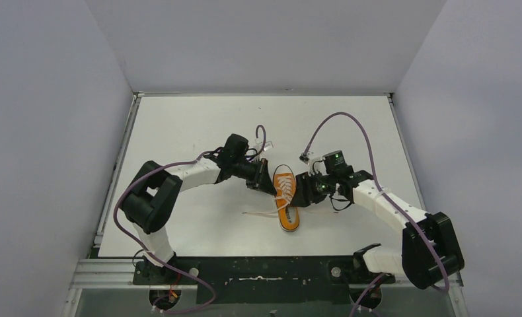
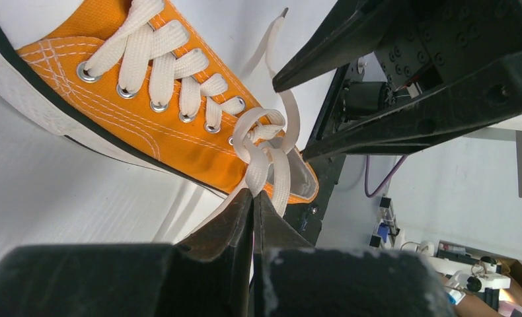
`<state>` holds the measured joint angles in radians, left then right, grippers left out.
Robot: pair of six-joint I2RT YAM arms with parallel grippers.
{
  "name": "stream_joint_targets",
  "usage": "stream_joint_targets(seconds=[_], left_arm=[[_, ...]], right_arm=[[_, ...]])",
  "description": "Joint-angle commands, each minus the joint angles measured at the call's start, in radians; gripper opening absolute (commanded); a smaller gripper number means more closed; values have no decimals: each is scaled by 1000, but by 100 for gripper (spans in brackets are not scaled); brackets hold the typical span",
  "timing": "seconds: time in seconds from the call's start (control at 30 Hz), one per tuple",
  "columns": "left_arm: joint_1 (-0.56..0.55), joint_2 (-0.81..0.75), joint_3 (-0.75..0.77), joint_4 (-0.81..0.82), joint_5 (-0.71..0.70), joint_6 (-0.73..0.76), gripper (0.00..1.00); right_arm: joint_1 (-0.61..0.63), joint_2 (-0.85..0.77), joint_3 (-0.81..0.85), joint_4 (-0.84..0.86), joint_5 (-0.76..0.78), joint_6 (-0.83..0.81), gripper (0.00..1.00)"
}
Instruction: Tie the shoes
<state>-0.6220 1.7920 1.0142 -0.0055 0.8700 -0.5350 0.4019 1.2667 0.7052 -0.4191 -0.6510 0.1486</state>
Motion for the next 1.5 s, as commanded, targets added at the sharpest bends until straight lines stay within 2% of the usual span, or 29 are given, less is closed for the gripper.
stream_joint_targets(seconds=[0.0, 0.17, 0.37, 0.5, 0.67, 0.83, 0.93, 1.1, 1.2, 1.23, 1.47], left_arm=[[-4, -34, 29, 12, 36, 23, 0], [-4, -41, 29, 12, 40, 15, 0], [-4, -55, 20, 7, 40, 18, 0], [-19, -81, 2, -52, 30, 38, 0], [-57, -112, -36, -53, 18, 40, 0], [-134, -137, 13, -309, -65, 250, 0], [-124, -166, 26, -376, -106, 307, 9], [-69, -153, 108, -389, -120, 343, 28], [-67, -116, 173, -373, -129, 352, 41], [-67, -97, 196, -363, -129, 348, 50], [-82, 88, 344, -344, -43, 309, 56]], right_arm=[[-4, -23, -26, 96, -125, -26, 52], [-26, 3, -34, 101, -110, 10, 44], [-27, -26, -38, 85, -74, 43, 17], [-28, -77, -48, 79, -89, 82, 0], [-26, -137, -98, 127, -89, 146, 0], [-26, -144, -129, 151, -66, 199, 0], [-18, -141, -127, 150, -72, 200, 0], [-14, -140, -125, 143, -74, 196, 0], [-10, -136, -116, 132, -72, 193, 0], [-10, -137, -114, 129, -72, 192, 0], [-3, -136, -98, 114, -64, 192, 0]])
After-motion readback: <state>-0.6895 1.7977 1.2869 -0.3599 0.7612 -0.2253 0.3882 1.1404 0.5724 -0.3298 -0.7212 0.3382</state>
